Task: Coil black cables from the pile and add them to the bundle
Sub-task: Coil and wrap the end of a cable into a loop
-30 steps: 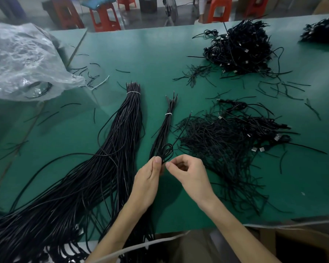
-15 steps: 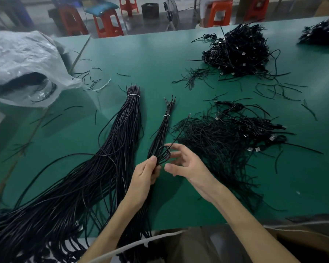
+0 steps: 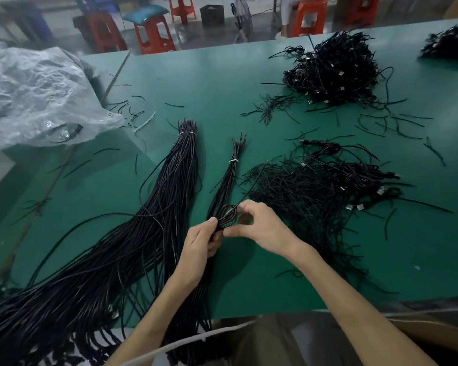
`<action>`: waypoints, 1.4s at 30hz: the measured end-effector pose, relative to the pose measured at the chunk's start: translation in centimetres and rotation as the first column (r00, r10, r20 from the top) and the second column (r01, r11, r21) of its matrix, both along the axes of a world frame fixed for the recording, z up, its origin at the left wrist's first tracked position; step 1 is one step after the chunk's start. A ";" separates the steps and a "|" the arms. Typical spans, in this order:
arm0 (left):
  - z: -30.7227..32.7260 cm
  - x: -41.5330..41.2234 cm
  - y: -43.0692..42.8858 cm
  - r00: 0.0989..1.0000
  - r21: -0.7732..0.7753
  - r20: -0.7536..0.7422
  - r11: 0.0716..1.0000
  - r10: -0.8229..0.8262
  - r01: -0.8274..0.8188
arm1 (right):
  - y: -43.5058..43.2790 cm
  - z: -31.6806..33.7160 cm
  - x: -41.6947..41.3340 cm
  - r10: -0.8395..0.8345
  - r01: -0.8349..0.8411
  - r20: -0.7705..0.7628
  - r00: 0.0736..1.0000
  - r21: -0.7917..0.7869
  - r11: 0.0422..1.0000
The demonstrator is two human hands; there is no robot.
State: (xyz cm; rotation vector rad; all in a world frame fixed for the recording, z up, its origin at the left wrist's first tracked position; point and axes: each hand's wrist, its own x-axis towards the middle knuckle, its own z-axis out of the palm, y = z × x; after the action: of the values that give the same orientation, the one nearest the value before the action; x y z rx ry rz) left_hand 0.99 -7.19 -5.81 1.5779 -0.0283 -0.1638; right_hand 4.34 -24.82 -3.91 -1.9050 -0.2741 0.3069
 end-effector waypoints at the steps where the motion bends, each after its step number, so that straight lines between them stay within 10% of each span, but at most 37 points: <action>1: 0.0 0.0 0.1 1.000 0.013 -0.001 1.000 0.002 -0.002 | 0.0 0.0 -0.1 -0.005 0.006 0.028 1.000 -0.020 1.000; 12: 0.4 0.0 0.3 0.999 -0.008 -0.021 1.000 0.025 -0.025 | 3.0 -1.9 -2.9 -0.250 0.232 0.213 0.944 0.107 0.967; 24: 4.0 -0.2 1.0 0.997 0.083 0.076 0.996 -0.031 0.024 | -0.2 2.0 -3.0 0.055 0.240 0.632 0.773 -0.372 0.897; 42: 6.3 -0.5 -1.2 0.882 0.391 0.422 0.920 -0.208 0.030 | -0.7 3.2 -4.6 -0.204 0.219 0.504 0.839 0.029 0.975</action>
State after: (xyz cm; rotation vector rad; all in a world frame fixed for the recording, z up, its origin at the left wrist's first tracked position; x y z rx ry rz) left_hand 0.46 -8.42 0.47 1.9711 -0.4955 0.1192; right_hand -0.22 -25.47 -0.70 -1.9995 -0.4027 -0.3527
